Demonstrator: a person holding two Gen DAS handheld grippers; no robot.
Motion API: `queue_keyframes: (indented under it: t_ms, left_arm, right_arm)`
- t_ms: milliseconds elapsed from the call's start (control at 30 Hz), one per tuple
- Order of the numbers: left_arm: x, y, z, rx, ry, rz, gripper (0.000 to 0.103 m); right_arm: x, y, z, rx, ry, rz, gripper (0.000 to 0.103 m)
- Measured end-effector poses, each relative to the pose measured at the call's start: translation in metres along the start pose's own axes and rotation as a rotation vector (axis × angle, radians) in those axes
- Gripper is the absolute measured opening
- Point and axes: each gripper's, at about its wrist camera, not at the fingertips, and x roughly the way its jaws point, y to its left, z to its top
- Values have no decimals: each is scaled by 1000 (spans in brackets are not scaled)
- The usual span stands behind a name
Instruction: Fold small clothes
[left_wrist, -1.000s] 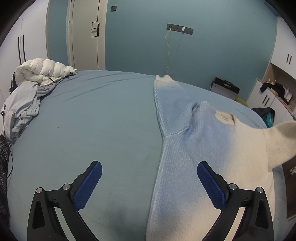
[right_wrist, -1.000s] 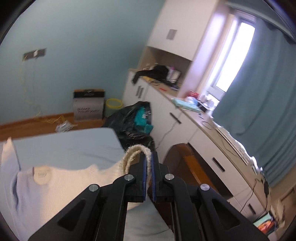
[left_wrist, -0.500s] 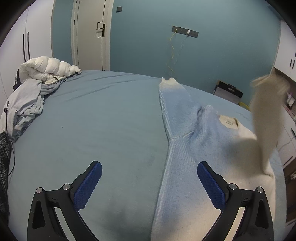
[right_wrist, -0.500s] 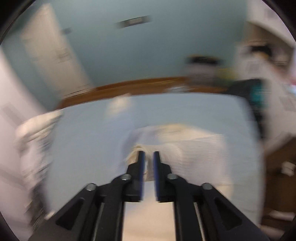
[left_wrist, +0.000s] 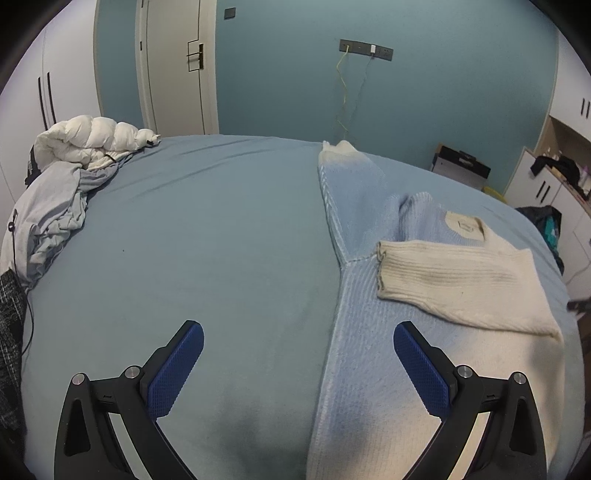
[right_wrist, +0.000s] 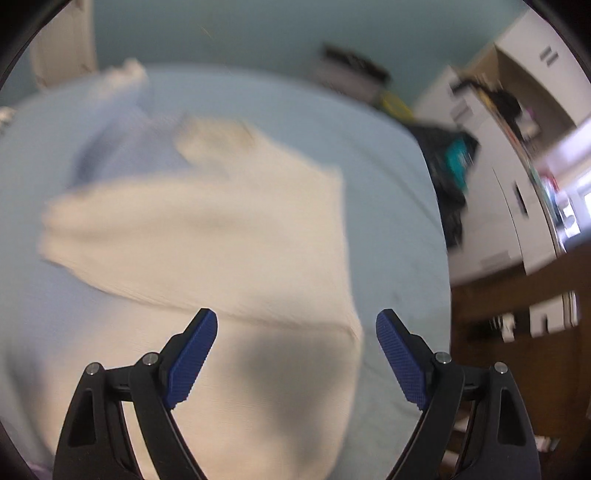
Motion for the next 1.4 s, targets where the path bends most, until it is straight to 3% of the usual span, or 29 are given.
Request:
queue_keyframes:
  t_ms: [67,100,233,400,533,600,667,700,733,767,933,1033,1100,1133,1167,1233,1300,1367,1400]
  left_arm:
    - [2,-1,0,6,4,3,103]
    - [3,-1,1,4,7,5,103]
    - [4,1,3,-11,5,-1,103]
    - [9,-2,0,5,17,5,103]
    - [10,-1,-2,2,24,-5,103]
    - [10,-1,-2,3,28,-13,103]
    - [10,1,-1,-1,28,-17,103]
    - [10,2,-1,-9,28,-21,103]
    - [9,3,0,-15,27,-25,103]
    - [10,4,0,-20,29,-28,103]
    - [8,9,2,-47,31,-44,103]
    - [5,13,4,-63,14,-41,103]
    - [7,14,3,-70,24,-44,103]
    - [8,14,3,-68,31,-44,103]
    - [9,13,2,-65,37,-42,103]
    - [8,12,2,-57,34,-35,103]
    - [7,12,3,-57,23,-30,103]
    - [8,12,3,-63,22,-32,103]
    - [8,11,3,-64,23,-33,103]
  right_arm:
    - [36,3,-10,24,36,-14,68]
    - [48,14,-13,17,47,26,65]
    - [29,81,-3,-100,-32,154,64]
    - [4,207,19,-293,-90,296,64]
    - [6,285,30,-409,-129,306,64]
    - [23,310,33,-436,-76,305,63]
    - [35,324,33,-452,-72,265,58]
    - [34,324,34,-439,-90,277,51]
    - [34,323,36,-419,-95,283,22]
    - [33,319,39,-397,-93,265,9]
    - [1,290,39,-380,-139,325,6]
    - [-26,279,16,-364,-149,382,8]
    - [-23,276,14,-340,-95,451,26]
    - [-13,279,7,-328,-42,520,57]
    - [-3,277,6,-305,7,595,66]
    - [7,258,10,-192,20,687,67]
    - [12,221,29,-17,-31,751,70]
    - [23,187,47,138,-89,702,83]
    - [36,172,57,199,-103,603,83]
